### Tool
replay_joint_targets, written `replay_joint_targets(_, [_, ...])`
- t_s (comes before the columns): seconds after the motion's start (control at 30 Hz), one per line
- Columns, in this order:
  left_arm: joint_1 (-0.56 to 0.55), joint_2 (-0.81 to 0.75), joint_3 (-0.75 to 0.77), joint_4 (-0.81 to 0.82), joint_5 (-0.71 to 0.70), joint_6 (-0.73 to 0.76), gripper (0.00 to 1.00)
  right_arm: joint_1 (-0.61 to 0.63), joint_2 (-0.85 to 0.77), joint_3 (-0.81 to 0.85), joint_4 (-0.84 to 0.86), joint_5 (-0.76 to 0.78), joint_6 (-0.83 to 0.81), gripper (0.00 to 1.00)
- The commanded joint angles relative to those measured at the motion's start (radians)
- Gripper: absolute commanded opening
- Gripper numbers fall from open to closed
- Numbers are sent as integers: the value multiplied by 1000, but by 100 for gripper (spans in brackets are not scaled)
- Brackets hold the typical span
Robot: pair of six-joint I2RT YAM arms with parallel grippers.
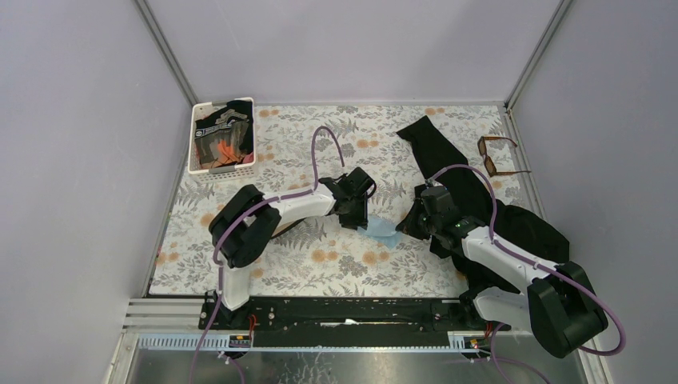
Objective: Organize the sunglasses
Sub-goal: Adjust the glasses cleaning cloth at the center of the board.
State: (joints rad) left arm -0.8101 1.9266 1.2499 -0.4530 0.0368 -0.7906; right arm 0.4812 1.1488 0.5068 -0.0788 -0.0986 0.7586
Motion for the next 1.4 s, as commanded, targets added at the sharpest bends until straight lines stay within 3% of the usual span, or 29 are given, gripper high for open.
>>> replay_joint_targets(0.0, [-1,46,12,-12,-34,6,37,-4,-12,2,2,-1,-8,0])
replay_joint_targets(0.3, [-1,51,21,-13,-26,5,25,-5,-16,-1,1,0,-7,0])
replay_joint_targets(0.57, [-1,41,33,-15,-13,4,0,-5,-17,-2,-1,2,-7,0])
replay_joint_targets(0.97, [25,-42,66,-29,11,20,0,-5,-5,27,-6,28,-22,0])
replay_joint_targets(1.13, [118,-11,148,-24,66,76,0,-38,116,156,18,35,-85,0])
replay_joint_targets(1.37, [259,89,445,-118,86,154,0,-92,391,565,-27,-15,-174,0])
